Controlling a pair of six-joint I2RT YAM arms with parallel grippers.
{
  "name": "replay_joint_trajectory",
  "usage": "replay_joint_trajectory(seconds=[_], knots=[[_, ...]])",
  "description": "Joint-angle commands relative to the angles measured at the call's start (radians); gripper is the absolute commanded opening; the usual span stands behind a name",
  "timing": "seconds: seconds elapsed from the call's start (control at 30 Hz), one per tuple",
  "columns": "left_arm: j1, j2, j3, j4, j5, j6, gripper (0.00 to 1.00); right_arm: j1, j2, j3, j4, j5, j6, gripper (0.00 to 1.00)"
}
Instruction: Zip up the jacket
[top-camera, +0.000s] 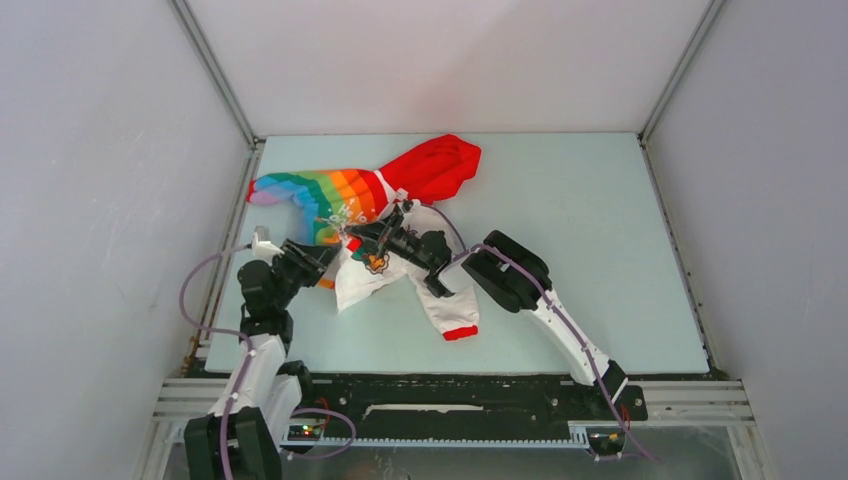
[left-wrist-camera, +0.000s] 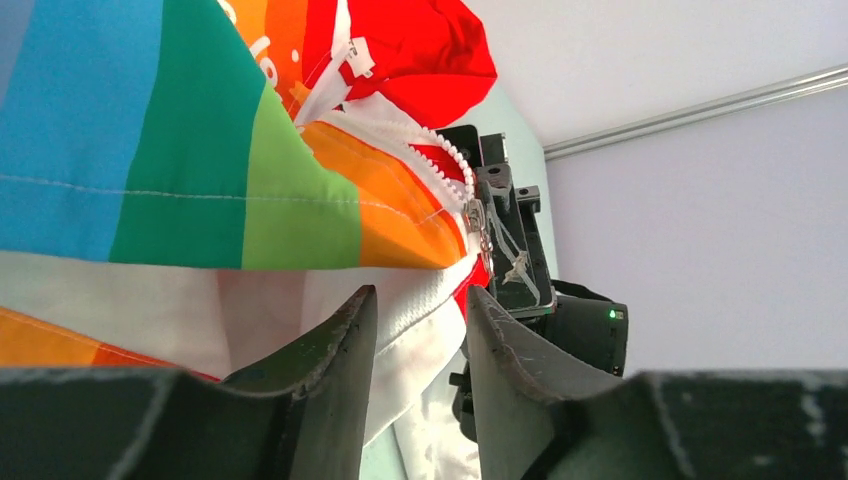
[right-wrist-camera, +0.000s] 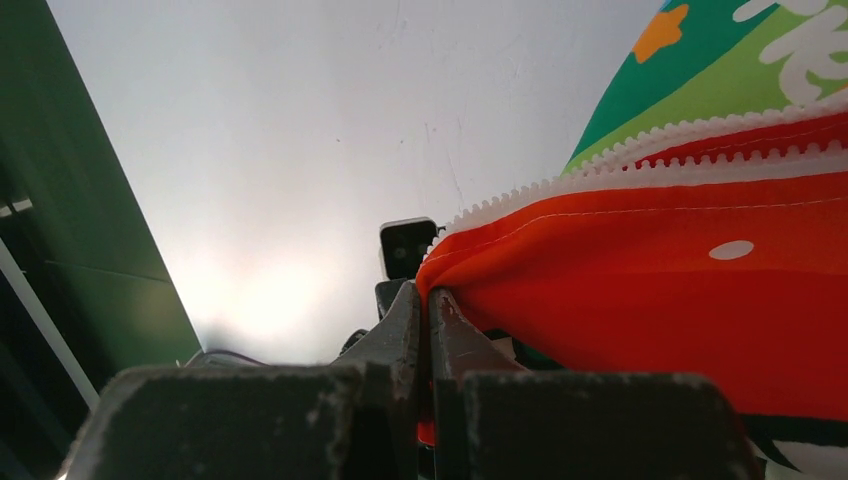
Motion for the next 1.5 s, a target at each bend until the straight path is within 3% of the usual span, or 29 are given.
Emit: replay_joint_trajectory(seconds=[0.0, 0.2, 0.3, 0.37, 0.7, 0.8, 0.97, 1.07, 1.3, 1.47], knots=[[0.006, -0.039, -0.042, 0.075, 0.025, -0.084, 0.45, 0.001, -0.017, 0.009, 0.050, 0.024, 0.012, 0.00], [0.024, -0.096, -0.078, 0.090, -0.017, -0.135, 0.56, 0.000, -0.021, 0.001, 0.051, 0.021, 0.020, 0.00], [0.044, -0.055, -0.051, 0.090, 0.022, -0.145, 0.67, 0.000, -0.027, 0.000, 0.051, 0.018, 0.024, 0.00], [0.053, -0.008, -0.027, 0.077, 0.041, -0.153, 0.68, -0.001, -0.035, 0.000, 0.051, 0.011, 0.028, 0.00], [0.070, 0.138, 0.009, 0.205, 0.126, -0.229, 0.64, -0.002, -0.053, -0.004, 0.052, 0.002, 0.060, 0.00], [0.071, 0.077, -0.002, 0.209, 0.116, -0.219, 0.64, -0.002, -0.054, -0.011, 0.054, 0.002, 0.060, 0.00], [0.071, -0.106, -0.024, 0.045, 0.051, -0.182, 0.68, 0.004, -0.052, -0.012, 0.054, 0.013, 0.060, 0.00], [0.071, -0.138, -0.030, 0.007, 0.036, -0.189, 0.69, 0.007, -0.050, -0.012, 0.054, 0.017, 0.071, 0.00], [0.071, 0.010, 0.013, 0.099, 0.082, -0.251, 0.63, -0.006, -0.085, -0.027, 0.054, 0.019, 0.078, 0.00], [0.070, 0.019, 0.006, 0.141, 0.060, -0.268, 0.63, -0.009, -0.099, -0.039, 0.052, 0.010, 0.084, 0.00]])
